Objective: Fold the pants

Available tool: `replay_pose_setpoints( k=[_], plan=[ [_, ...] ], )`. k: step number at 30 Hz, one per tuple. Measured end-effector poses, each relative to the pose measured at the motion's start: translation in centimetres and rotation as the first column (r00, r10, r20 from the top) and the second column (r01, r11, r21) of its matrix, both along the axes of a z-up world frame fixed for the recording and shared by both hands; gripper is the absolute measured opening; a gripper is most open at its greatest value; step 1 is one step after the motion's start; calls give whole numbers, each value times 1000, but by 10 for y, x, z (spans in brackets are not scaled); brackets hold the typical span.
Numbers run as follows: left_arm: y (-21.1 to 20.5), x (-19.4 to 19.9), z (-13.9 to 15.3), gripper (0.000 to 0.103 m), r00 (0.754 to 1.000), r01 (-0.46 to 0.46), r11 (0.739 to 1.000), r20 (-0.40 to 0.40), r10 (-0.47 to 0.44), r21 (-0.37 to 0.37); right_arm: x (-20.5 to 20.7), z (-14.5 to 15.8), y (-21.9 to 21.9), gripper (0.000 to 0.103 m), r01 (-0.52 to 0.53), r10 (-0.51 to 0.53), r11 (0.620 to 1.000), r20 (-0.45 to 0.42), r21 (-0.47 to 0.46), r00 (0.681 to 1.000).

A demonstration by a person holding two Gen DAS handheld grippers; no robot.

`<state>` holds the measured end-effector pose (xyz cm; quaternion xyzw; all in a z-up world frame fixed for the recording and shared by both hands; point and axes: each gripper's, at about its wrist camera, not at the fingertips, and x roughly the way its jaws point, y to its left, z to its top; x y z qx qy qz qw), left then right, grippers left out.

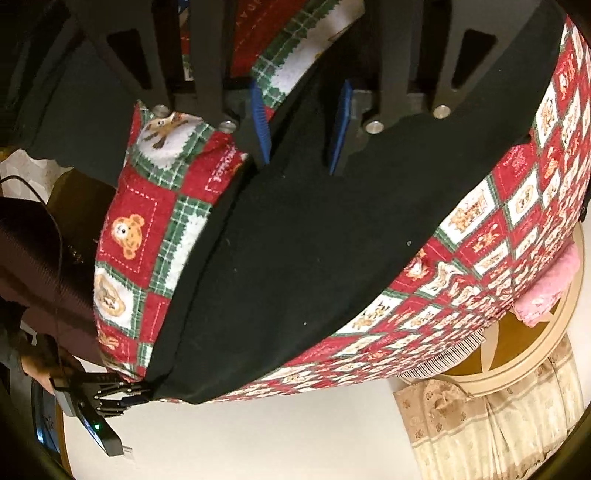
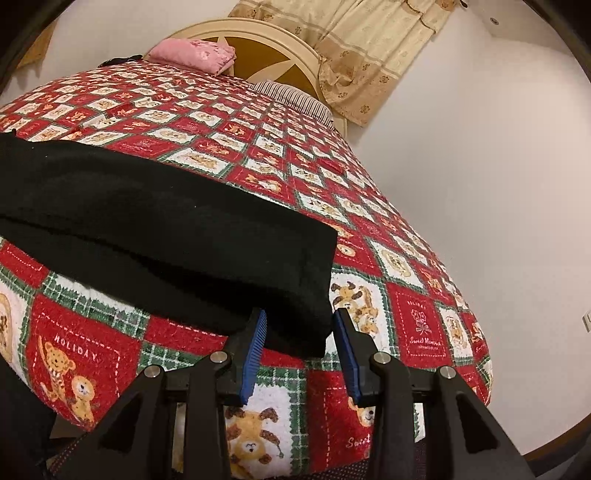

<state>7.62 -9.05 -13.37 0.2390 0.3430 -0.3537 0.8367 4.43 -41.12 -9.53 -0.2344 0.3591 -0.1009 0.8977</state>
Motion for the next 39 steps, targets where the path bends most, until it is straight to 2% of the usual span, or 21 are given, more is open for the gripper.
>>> replay_pose_setpoints(
  k=[7, 8, 9, 10, 11, 14, 18, 24, 26, 28, 29, 30, 32, 36, 39],
  plan=[
    [-2, 2, -2, 31, 1000, -11, 1000, -1, 11, -10, 4, -3, 3, 41, -20, 20, 999, 11, -42, 1000],
    [-2, 2, -1, 18, 1000, -10, 1000, 1, 10, -12, 5, -3, 2, 41, -19, 20, 999, 12, -35, 1000],
    [-2, 2, -1, 8, 1000, -8, 1000, 1, 8, -11, 7, -1, -1, 37, -7, 7, 1000, 9, -20, 1000],
    [-1, 2, 0, 8, 1000, -11, 1000, 8, 11, -10, 8, 1, -2, 27, 1, 0, 1000, 17, -19, 1000],
    [1, 2, 4, 6, 1000, -13, 1000, 19, 13, -18, 7, 6, -2, 10, 11, -10, 1000, 35, -26, 999],
    [12, 1, 23, 5, 999, -15, 997, 37, 17, -73, 0, 20, -2, 7, 1, -1, 1000, 79, 1, 997],
    [21, -7, 34, 5, 1000, 12, 994, 28, -9, -113, -10, 23, 2, 6, 2, 0, 1000, 96, -25, 995],
    [16, -8, 4, 5, 1000, 20, 997, -16, -21, -78, -7, -8, -16, 6, 52, -52, 999, 38, -10, 998],
    [14, -8, -3, 5, 1000, 20, 998, -19, -21, -66, -7, -6, -18, 6, 53, -53, 999, 42, 7, 998],
    [14, -5, -4, 11, 1000, -1, 998, -13, 0, -70, -6, -3, -18, 7, 49, -49, 999, 21, 16, 999],
    [15, -6, -3, 11, 1000, -1, 997, -15, 0, -75, -7, -2, -17, 11, 42, -42, 999, 18, 2, 999],
    [16, -7, -2, 13, 1000, -18, 996, -16, 17, -82, -8, -1, -18, 22, 45, -45, 999, 14, -11, 999],
    [18, -14, 1, 18, 1000, -8, 997, -12, 7, -82, -11, 6, -26, 30, 60, -60, 998, 2, 29, 998],
    [29, -33, 5, 36, 1000, 19, 996, 7, -18, -86, -23, 29, -39, 31, 62, -69, 989, 46, 131, 997],
    [40, -43, 8, 37, 1000, 11, 997, 21, -9, -81, -19, 44, -46, 31, 45, -59, 979, 64, 199, 996]
  ],
)
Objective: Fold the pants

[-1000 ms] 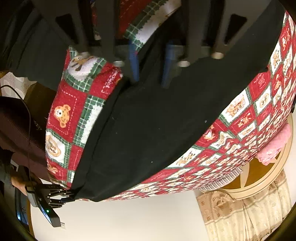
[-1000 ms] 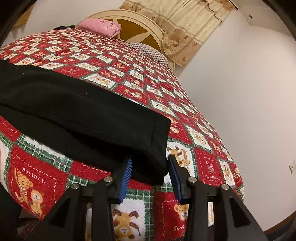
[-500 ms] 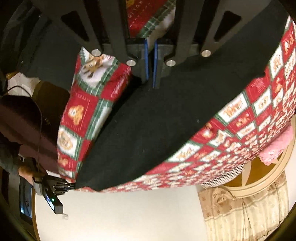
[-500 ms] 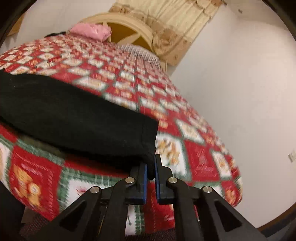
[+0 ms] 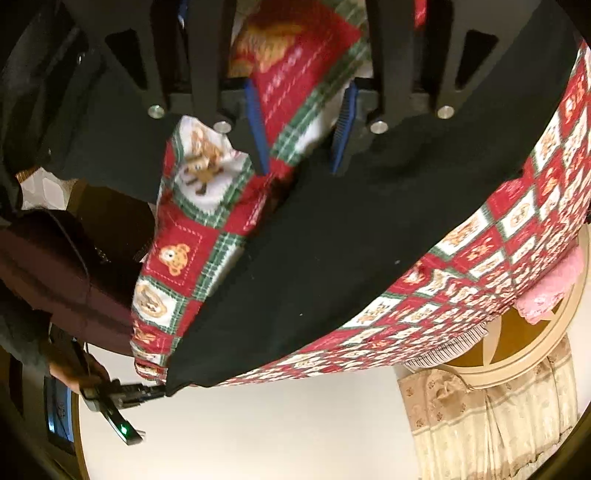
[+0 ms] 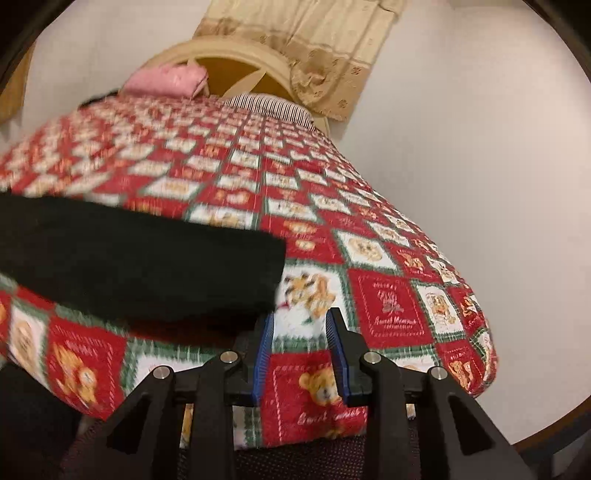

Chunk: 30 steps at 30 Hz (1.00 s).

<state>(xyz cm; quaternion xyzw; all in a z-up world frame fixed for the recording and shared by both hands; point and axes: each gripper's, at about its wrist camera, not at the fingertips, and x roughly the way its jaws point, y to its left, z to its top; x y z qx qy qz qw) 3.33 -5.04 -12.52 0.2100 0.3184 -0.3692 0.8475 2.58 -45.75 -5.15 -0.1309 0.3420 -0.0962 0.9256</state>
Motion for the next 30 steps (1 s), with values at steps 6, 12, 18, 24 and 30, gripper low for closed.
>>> replay_pose_setpoints(
  k=[6, 12, 18, 24, 30],
  plan=[
    [23, 13, 14, 51, 993, -104, 994, 47, 107, -45, 25, 13, -27, 31, 81, -83, 993, 28, 90, 996],
    [20, 36, 1, 53, 987, -154, 987, 39, 156, -33, 69, -6, -33, 31, 54, -39, 944, -53, 325, 998],
    [22, 45, -10, 53, 984, -175, 984, 18, 175, -30, 101, -24, -34, 10, 86, -35, 880, -118, 467, 992],
    [27, 48, -12, 58, 980, -197, 980, 12, 198, -36, 103, -7, -19, 5, 72, -48, 922, -71, 380, 996],
    [28, 48, -14, 62, 976, -218, 975, 13, 219, -39, 117, -7, -19, 5, 106, -90, 939, -64, 328, 994]
  ],
)
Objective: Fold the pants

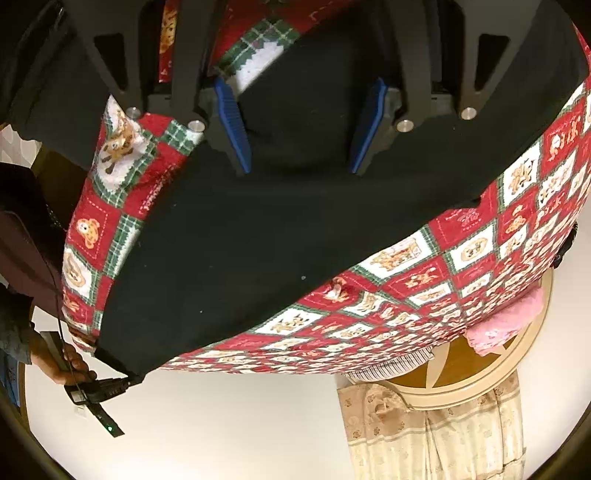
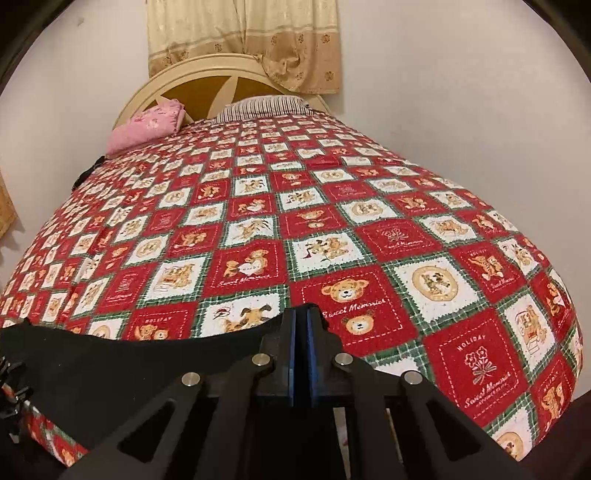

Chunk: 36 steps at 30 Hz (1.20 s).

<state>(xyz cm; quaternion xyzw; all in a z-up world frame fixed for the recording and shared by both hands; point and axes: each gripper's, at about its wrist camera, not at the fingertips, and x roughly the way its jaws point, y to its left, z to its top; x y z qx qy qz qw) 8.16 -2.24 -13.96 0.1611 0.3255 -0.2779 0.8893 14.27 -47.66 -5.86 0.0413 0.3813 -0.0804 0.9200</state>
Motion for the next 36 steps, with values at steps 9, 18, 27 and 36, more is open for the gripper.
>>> replay_pose_setpoints(
  k=[9, 18, 27, 36],
  plan=[
    [4, 4, -2, 74, 999, -36, 999, -4, 36, -3, -21, -6, -2, 31, 37, -37, 999, 27, 4, 999],
    [8, 14, -5, 89, 993, -107, 994, -42, 106, -5, -67, -9, 59, 31, -157, 160, 985, 37, -74, 986],
    [9, 17, -6, 93, 991, -121, 993, -60, 120, -12, -74, -39, 61, 32, -138, 140, 988, 28, -68, 990],
    [11, 19, -6, 95, 989, -135, 991, -61, 135, -9, -80, -39, 68, 49, -163, 164, 982, 4, -95, 986]
  ],
)
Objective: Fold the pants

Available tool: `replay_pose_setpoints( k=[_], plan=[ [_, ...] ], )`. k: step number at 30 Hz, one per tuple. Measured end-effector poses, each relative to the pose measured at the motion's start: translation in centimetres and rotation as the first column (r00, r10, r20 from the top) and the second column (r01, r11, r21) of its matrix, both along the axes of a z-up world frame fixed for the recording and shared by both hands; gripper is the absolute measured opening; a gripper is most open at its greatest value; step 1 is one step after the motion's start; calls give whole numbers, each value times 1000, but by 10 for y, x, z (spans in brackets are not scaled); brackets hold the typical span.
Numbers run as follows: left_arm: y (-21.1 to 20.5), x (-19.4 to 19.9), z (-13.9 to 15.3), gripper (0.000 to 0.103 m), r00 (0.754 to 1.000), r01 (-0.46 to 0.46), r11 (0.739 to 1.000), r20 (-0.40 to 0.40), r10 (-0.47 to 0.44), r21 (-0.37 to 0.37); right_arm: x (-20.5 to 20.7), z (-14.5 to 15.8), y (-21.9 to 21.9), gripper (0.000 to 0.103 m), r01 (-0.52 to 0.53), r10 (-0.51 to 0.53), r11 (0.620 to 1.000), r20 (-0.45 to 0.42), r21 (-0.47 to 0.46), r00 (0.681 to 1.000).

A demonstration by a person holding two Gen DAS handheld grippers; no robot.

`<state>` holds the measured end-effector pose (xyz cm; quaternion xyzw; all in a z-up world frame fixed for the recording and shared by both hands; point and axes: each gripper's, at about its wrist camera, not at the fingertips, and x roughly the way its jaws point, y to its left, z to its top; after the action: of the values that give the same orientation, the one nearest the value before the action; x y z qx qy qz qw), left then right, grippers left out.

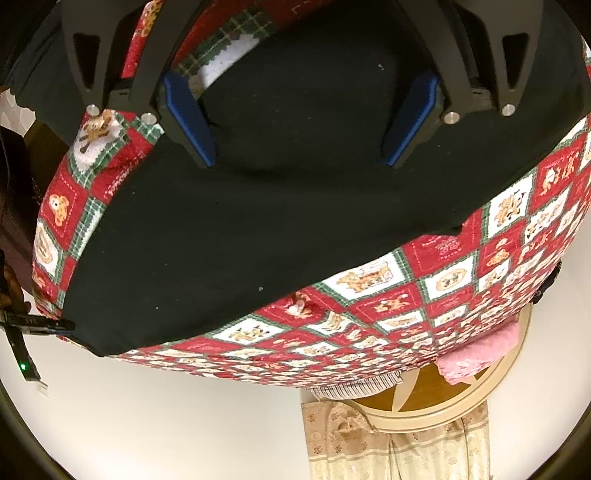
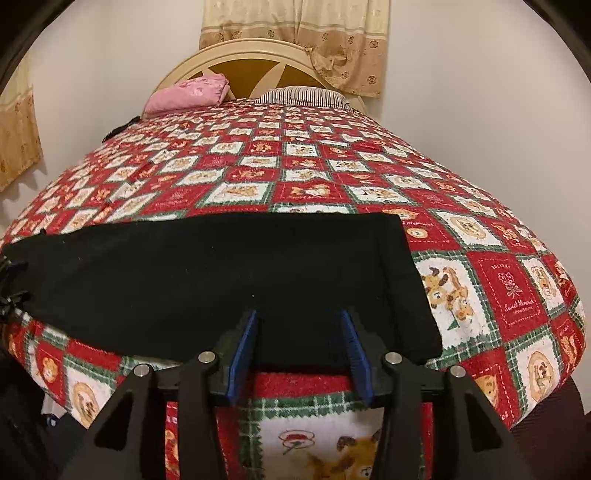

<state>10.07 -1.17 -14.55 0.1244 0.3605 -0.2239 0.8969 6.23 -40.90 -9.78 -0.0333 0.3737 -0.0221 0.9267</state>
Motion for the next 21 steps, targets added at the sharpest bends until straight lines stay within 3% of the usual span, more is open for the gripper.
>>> replay_pose_setpoints(
  k=[4, 9, 15, 19, 21],
  plan=[
    [5, -4, 7, 95, 999, -33, 999, 21, 32, 15, -2, 5, -3, 49, 24, -24, 999, 6, 25, 1000],
    [43, -17, 22, 95, 985, -125, 991, 124, 119, 37, -13, 20, 8, 49, 7, -9, 999, 78, 34, 997],
    [94, -6, 2, 95, 965, -255, 965, 71, 251, 54, -1, -3, 28, 49, -44, 44, 999, 9, 6, 999],
    [111, -7, -7, 96, 956, -292, 955, 23, 293, -57, -7, -10, 28, 51, -41, 41, 999, 60, -1, 997],
    [110, -8, -5, 96, 953, -301, 952, 29, 303, -58, -9, -3, 23, 51, -41, 38, 998, 55, 39, 998]
  ],
)
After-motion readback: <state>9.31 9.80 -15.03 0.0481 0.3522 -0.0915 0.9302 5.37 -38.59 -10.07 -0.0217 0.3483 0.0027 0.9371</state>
